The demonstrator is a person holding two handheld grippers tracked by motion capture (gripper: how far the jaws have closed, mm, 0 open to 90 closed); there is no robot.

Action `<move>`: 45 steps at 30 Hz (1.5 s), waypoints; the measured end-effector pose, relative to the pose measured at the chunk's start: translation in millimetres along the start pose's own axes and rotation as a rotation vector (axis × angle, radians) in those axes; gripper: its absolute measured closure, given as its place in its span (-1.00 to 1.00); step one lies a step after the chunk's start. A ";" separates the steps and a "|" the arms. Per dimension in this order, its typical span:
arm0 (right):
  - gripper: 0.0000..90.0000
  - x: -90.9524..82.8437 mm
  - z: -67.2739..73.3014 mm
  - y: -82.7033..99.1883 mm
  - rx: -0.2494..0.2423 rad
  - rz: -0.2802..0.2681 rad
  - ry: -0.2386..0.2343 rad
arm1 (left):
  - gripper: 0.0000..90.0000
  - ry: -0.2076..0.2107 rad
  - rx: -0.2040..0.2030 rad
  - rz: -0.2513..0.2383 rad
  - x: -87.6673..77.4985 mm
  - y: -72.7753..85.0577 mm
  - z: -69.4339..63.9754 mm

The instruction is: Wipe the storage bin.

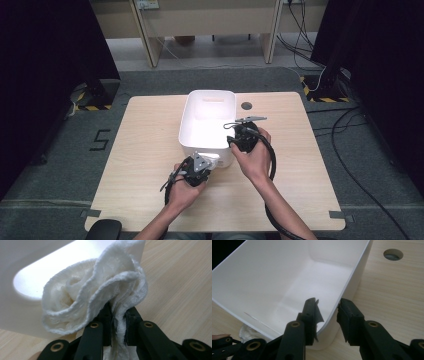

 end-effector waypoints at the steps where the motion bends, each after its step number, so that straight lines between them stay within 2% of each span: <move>1: 0.50 0.0 -0.1 0.1 0.000 -0.001 0.000 | 0.76 0.000 -0.004 -0.005 -0.4 -0.6 -0.4; 15: 0.50 0.3 0.0 0.0 -0.001 -0.007 0.002 | 0.76 0.011 -0.016 -0.047 -13.9 -10.4 -3.5; 22: 0.49 0.4 -0.3 0.0 -0.006 -0.006 0.004 | 0.76 0.002 -0.026 -0.075 -20.6 -16.0 -5.2; 45: 0.49 0.5 0.6 -0.3 -0.004 -0.004 0.002 | 0.76 -0.002 -0.013 -0.132 -43.3 -31.0 -7.0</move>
Point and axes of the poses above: each handheld gripper's, and its own axes: x roughly forward along the jaws, y roughly out of its underside, z roughly to its left, the point moved 4 cm from there along x, roughly forward along the jaws, and after that the axes turned 1 degree about z, right-handed, at the moved point
